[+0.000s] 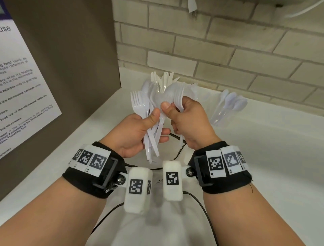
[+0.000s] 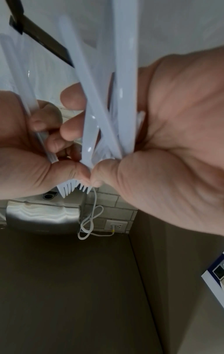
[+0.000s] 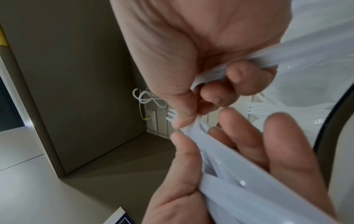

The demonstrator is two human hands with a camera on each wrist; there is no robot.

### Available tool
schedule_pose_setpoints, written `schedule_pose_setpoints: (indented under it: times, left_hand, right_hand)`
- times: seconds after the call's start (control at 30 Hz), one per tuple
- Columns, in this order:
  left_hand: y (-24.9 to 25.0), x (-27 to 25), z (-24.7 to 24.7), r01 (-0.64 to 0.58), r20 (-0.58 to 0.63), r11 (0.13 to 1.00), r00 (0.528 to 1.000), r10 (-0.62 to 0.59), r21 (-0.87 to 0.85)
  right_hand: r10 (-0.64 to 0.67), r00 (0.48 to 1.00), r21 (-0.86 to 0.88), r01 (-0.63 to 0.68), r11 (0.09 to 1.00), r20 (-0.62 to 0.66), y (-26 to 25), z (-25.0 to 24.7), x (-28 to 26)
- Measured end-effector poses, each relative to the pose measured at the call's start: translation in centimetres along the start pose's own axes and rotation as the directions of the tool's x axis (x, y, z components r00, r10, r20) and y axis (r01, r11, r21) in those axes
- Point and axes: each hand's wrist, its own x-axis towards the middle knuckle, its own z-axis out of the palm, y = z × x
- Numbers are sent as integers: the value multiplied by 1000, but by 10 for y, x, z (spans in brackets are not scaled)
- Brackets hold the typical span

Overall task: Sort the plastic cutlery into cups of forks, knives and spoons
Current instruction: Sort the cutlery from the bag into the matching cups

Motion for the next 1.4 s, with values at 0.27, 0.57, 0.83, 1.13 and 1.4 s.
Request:
schedule_pose_setpoints:
  times: [0.27, 0.57, 0.83, 1.13, 1.4]
  left_hand:
    - [-1, 3, -1, 9, -31, 997, 999, -11, -71]
    - [-4, 6, -3, -21, -53, 998, 998, 18, -63]
    - [-4, 9, -7, -4, -92, 993, 996, -7, -116]
    - [-6, 8, -2, -52, -104, 998, 993, 55, 28]
    - [-6, 10, 1, -103, -113, 986, 987, 118, 129]
  right_hand:
    - [-51, 998, -206, 59, 977, 45, 2, -5, 0]
    - [-90, 995, -462, 95, 882, 32, 3, -4, 4]
    - [-58, 992, -167, 38, 985, -114, -5, -8, 4]
    - [-175, 963, -45, 169, 985, -204, -8, -3, 8]
    - [-154, 983, -217, 129, 968, -100, -10, 2, 9]
